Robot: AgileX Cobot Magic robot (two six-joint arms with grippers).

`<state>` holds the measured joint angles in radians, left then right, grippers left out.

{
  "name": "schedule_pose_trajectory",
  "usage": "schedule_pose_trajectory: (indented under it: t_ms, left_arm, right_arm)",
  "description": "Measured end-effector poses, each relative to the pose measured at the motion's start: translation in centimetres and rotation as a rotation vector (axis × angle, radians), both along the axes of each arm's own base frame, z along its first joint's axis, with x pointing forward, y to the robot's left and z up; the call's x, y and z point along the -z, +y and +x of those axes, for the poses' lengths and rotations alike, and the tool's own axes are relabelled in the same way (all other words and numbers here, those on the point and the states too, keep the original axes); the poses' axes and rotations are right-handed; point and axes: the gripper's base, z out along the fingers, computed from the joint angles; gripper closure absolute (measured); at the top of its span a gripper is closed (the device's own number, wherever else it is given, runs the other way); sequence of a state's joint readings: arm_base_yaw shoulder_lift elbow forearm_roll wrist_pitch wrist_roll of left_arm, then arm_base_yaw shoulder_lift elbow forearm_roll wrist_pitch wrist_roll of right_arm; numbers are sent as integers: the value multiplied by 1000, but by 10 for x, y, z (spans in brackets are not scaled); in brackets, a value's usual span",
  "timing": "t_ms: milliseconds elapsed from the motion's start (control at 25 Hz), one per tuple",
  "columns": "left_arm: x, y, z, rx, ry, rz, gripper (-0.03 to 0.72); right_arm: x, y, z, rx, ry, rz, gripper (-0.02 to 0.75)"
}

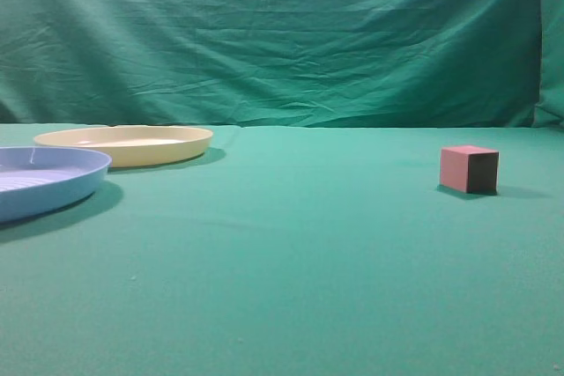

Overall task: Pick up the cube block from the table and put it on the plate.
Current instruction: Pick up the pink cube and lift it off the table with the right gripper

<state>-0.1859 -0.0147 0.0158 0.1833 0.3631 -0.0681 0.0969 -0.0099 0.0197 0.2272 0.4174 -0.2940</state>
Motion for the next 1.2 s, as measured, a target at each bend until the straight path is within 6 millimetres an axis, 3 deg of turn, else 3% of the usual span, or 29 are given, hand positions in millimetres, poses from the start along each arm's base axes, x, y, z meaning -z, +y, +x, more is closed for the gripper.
schedule_pose_trajectory:
  t_ms: [720,840,920,1120,1200]
  left_arm:
    - [0,0,0,0,0,0,688]
    - [0,0,0,0,0,0,688]
    - [0,0,0,0,0,0,688]
    - [0,0,0,0,0,0,688]
    - [0,0,0,0,0,0,688]
  right_arm:
    - [0,-1,0,3,-7,-12,738]
    - [-4,-3,3,20,-74,-32,738]
    - [-8,-3,4,30,-120,-12,738]
    - [-38,-10,6,138,-416,267,738]
    - [-38,-6,5,103,-351,281,738]
